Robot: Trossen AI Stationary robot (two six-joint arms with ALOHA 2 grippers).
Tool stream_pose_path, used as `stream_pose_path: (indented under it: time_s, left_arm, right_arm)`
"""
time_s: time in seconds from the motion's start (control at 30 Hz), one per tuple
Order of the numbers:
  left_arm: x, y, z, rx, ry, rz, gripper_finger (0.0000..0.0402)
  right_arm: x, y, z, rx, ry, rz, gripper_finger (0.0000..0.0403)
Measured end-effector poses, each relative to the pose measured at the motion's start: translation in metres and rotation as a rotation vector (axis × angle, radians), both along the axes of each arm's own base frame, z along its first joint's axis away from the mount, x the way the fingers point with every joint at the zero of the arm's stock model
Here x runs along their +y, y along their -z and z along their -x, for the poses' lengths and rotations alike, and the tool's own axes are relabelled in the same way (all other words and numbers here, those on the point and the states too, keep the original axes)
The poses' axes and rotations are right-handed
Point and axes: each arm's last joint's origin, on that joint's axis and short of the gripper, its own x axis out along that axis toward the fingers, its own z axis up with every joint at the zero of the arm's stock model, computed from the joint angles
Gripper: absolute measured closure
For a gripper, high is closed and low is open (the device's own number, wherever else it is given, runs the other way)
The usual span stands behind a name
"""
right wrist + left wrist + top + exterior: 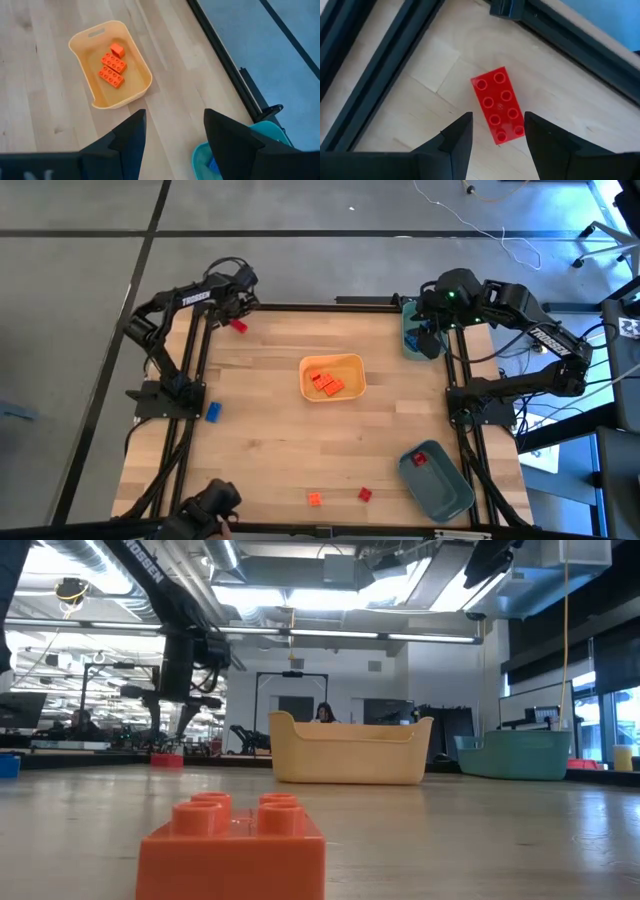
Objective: Sort & place blocks by color
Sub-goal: Put the red game piece into the gray bin
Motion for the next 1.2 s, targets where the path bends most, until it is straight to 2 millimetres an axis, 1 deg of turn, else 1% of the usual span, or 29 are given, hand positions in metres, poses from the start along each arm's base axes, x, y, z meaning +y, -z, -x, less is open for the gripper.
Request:
stream_pose_path:
  time_s: [0.1,0.33,0.47,0.73,0.9,1.03,1.2]
  left_arm:
    - [0.002,0.008,-0.003,-0.01,-0.018,0.017,0.0233]
    - [0.008,0.029,-0.01,-0.107,-0.234,0.063,0.0233]
    - [0.009,0.036,-0.011,-0.1,-0.242,0.079,0.0233]
    - [0.011,0.037,-0.009,-0.081,-0.324,0.048,0.0233]
    - [0.014,0.05,-0.005,-0.079,-0.343,0.107,0.0233]
    - [0.015,0.059,-0.006,-0.071,-0.344,0.15,0.0233]
    - [0.016,0.06,-0.006,-0.032,-0.292,0.137,0.0233]
  right_arm:
    - [0.0,0.0,0.0,0.0,0.001,-0.001,0.0202]
    - [0.0,0.0,0.0,0.001,-0.001,0.0,0.0202]
    - [0.0,0.0,0.0,0.001,-0.001,0.0,0.0202]
    - [0.0,0.0,0.0,0.0,0.002,-0.002,0.0202]
    - [0.0,0.0,0.0,0.0,0.003,-0.003,0.0202]
    - [0.0,0.0,0.0,0.0,0.004,-0.004,0.0202]
    - [0.0,0.0,0.0,-0.006,0.022,-0.017,0.0202]
